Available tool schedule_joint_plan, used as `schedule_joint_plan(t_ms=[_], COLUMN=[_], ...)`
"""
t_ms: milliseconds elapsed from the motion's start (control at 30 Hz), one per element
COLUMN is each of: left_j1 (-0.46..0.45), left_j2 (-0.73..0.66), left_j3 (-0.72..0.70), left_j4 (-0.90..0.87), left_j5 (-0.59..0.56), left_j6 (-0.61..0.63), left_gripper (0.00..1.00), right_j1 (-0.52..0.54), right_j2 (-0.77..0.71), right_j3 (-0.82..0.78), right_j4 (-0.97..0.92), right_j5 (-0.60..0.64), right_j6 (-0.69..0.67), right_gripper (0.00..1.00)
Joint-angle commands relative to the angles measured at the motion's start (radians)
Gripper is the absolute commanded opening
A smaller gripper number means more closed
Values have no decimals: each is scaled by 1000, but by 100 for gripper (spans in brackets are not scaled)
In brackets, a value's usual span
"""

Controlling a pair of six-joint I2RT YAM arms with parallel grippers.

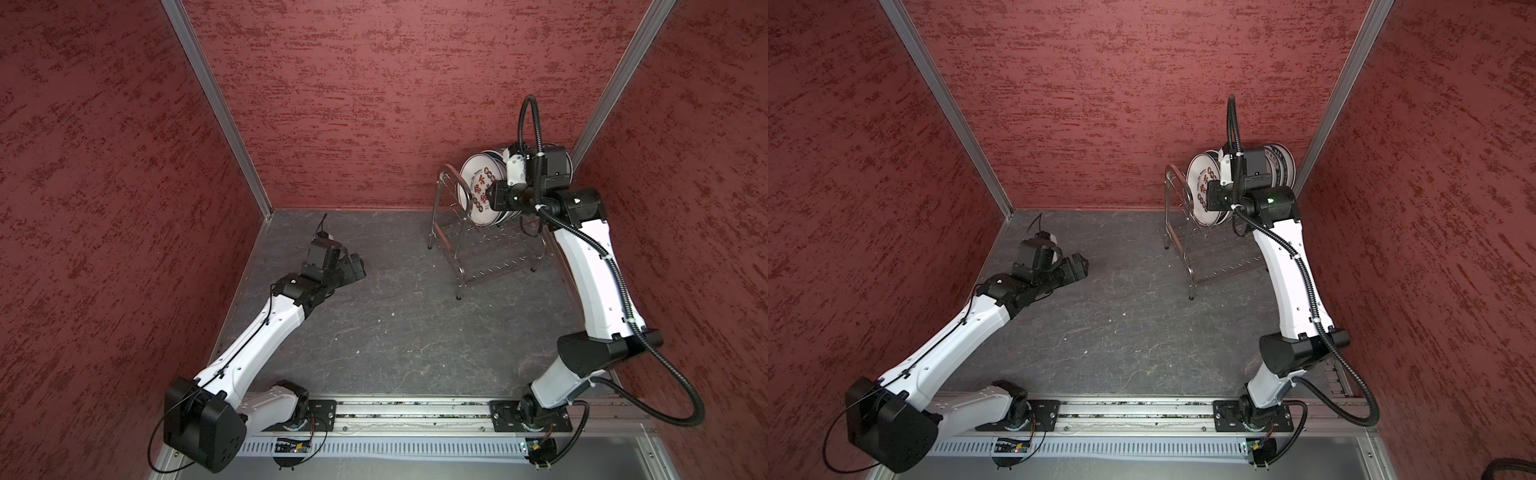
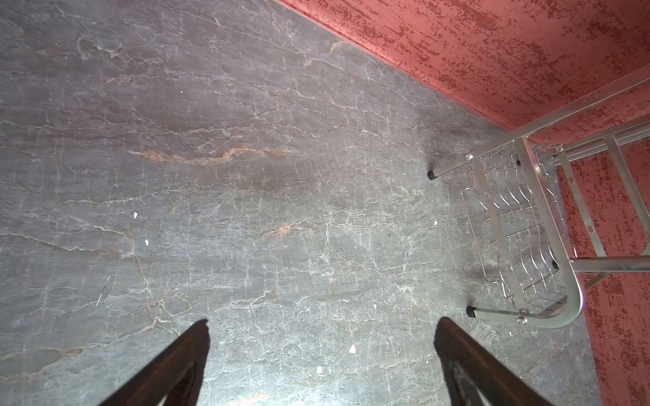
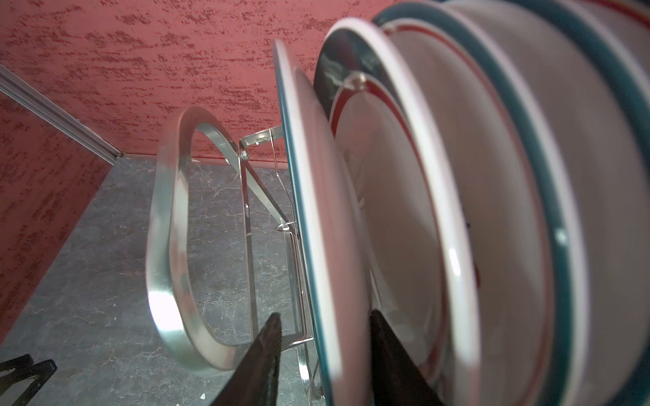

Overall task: Unload the plates from the dish rack
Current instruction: Pick up the plate from the dish rack.

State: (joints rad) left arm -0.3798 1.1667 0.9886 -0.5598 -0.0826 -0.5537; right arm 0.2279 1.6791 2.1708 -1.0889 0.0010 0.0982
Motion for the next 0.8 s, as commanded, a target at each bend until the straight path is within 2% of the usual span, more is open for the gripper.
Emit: schedule_joint_plan(t_ms=[0, 300, 567, 767], left_j1=[7, 7, 12, 19], left_j2=[-7, 14, 36, 37], left_j3=[-19, -22, -19, -15], left_j4=[22, 38, 52, 46], left_j5=[-3, -19, 3, -35], left_j6=[-18, -38, -35, -25], left_gripper=[100, 100, 99, 100], right_j1=[15, 31, 37, 40], right_j2=[24, 25, -5, -25], right_j3=[-11, -23, -69, -71], right_j4=[-3, -2, 47, 71], right_j5=[51, 139, 153, 146], right_j6=[-29, -45, -69, -79], right_gripper=[39, 31, 17, 14])
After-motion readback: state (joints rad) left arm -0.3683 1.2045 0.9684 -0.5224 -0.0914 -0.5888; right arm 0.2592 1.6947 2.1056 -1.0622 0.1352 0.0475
